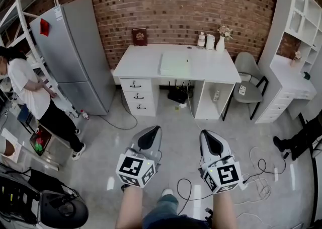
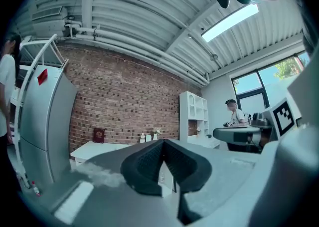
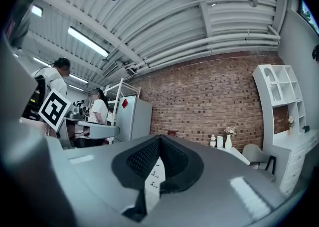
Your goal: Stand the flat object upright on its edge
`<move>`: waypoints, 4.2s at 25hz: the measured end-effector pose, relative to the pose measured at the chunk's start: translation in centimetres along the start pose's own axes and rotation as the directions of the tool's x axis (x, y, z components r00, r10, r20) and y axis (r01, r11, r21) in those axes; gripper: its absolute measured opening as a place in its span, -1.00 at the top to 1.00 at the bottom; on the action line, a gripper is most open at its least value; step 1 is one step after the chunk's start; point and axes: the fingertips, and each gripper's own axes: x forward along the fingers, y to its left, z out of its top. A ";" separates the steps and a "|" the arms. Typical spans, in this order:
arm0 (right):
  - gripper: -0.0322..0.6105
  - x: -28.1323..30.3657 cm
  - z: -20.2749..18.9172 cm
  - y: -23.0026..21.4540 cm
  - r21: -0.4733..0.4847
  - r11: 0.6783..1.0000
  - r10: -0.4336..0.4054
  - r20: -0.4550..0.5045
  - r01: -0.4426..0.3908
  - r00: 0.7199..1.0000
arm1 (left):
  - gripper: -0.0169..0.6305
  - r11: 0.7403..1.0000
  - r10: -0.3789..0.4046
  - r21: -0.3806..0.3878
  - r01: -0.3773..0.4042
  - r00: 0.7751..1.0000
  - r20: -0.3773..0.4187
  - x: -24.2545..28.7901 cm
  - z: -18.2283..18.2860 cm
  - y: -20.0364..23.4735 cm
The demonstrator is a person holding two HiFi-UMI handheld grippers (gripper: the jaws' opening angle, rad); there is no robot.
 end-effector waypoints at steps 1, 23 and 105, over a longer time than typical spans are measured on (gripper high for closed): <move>0.90 1.2 -0.1 -0.4 -0.008 1.000 -0.010 -0.001 0.010 1.000 | 0.96 1.000 -0.006 -0.004 0.006 1.000 0.001 1.0 0.0 0.9; 0.90 18.5 -2.1 -6.4 -0.044 0.998 -0.042 -0.010 0.042 0.999 | 0.95 0.999 -0.048 -0.025 0.048 0.999 0.020 13.2 -0.3 13.0; 0.16 74.4 -20.5 -41.7 0.276 0.957 0.041 -0.436 0.090 0.899 | 0.18 0.974 -0.117 -0.222 0.048 0.944 -0.309 70.9 -12.1 51.1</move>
